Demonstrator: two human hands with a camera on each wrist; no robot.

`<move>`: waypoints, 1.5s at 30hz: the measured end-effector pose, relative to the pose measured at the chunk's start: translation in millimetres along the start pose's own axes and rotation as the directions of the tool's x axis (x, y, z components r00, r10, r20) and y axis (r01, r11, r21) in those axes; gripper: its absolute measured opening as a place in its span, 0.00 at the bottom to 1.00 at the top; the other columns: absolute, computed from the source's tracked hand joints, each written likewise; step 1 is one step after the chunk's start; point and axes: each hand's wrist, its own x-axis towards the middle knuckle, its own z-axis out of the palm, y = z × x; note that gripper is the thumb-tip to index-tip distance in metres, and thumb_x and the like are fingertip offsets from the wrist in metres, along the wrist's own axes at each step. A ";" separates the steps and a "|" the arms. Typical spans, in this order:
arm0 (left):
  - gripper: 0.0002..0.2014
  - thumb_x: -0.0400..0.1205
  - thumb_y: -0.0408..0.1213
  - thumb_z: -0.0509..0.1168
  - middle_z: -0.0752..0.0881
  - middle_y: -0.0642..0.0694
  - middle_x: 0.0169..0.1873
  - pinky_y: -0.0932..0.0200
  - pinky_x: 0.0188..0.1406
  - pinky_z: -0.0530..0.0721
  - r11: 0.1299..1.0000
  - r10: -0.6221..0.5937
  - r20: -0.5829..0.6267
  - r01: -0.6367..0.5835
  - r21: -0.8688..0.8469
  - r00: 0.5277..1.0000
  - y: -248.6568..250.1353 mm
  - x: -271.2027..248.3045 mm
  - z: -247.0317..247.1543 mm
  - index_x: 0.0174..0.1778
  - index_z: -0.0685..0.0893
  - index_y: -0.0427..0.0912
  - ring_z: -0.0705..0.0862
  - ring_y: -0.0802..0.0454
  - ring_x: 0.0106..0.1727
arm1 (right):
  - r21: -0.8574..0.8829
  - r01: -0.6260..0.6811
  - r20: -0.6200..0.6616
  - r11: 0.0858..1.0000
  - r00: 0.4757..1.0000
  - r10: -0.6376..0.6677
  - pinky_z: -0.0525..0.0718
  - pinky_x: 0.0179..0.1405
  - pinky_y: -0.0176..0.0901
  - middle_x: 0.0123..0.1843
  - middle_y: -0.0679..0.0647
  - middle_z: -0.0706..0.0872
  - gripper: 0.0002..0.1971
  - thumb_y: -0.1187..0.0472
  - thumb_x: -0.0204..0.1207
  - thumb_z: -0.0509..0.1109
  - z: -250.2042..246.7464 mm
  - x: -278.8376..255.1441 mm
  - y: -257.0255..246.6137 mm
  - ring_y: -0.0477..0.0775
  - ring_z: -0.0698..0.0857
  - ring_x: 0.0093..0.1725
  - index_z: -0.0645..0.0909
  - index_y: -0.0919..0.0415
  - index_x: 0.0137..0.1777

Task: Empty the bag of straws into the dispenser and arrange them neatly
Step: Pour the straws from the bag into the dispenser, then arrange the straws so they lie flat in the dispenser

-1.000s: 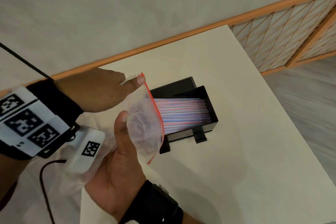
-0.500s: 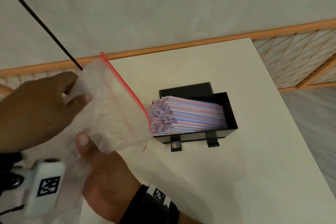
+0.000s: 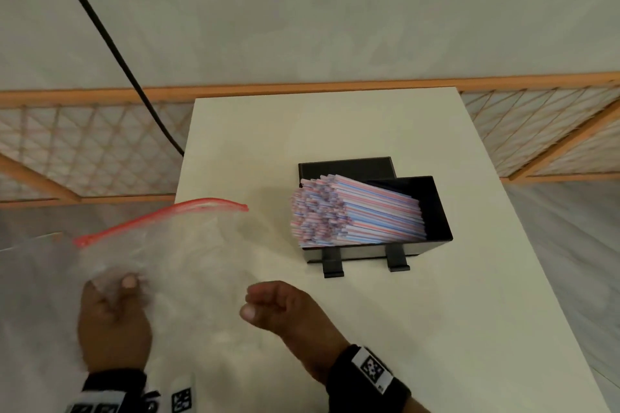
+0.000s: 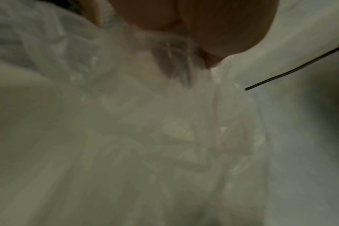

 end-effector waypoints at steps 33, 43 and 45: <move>0.22 0.89 0.54 0.55 0.81 0.52 0.71 0.60 0.71 0.73 0.995 -0.046 0.315 0.073 -0.075 0.948 178.1 -65.0 166.8 0.75 0.77 0.50 0.79 0.54 0.71 | -0.614 0.459 -0.123 0.642 0.748 -0.652 0.82 0.53 0.31 0.53 0.47 0.92 0.09 0.51 0.88 0.68 -194.0 -19.3 -120.9 0.46 0.89 0.54 0.88 0.53 0.52; 0.22 0.89 0.55 0.53 0.85 0.55 0.63 0.59 0.69 0.78 0.998 0.019 0.487 0.013 -0.062 0.873 188.7 -57.2 185.8 0.71 0.82 0.49 0.83 0.56 0.64 | -0.852 0.408 0.147 0.329 0.789 -0.597 0.79 0.76 0.56 0.78 0.54 0.80 0.37 0.33 0.81 0.66 -197.1 17.6 -121.5 0.55 0.79 0.75 0.74 0.57 0.82; 0.21 0.89 0.54 0.53 0.86 0.54 0.62 0.68 0.62 0.77 0.998 0.063 0.482 -0.043 -0.051 0.874 188.2 -58.7 186.2 0.70 0.83 0.49 0.82 0.58 0.62 | -0.870 0.394 0.161 0.297 0.796 -0.584 0.76 0.78 0.58 0.79 0.53 0.78 0.43 0.27 0.76 0.65 -198.1 18.4 -119.8 0.56 0.77 0.76 0.71 0.55 0.83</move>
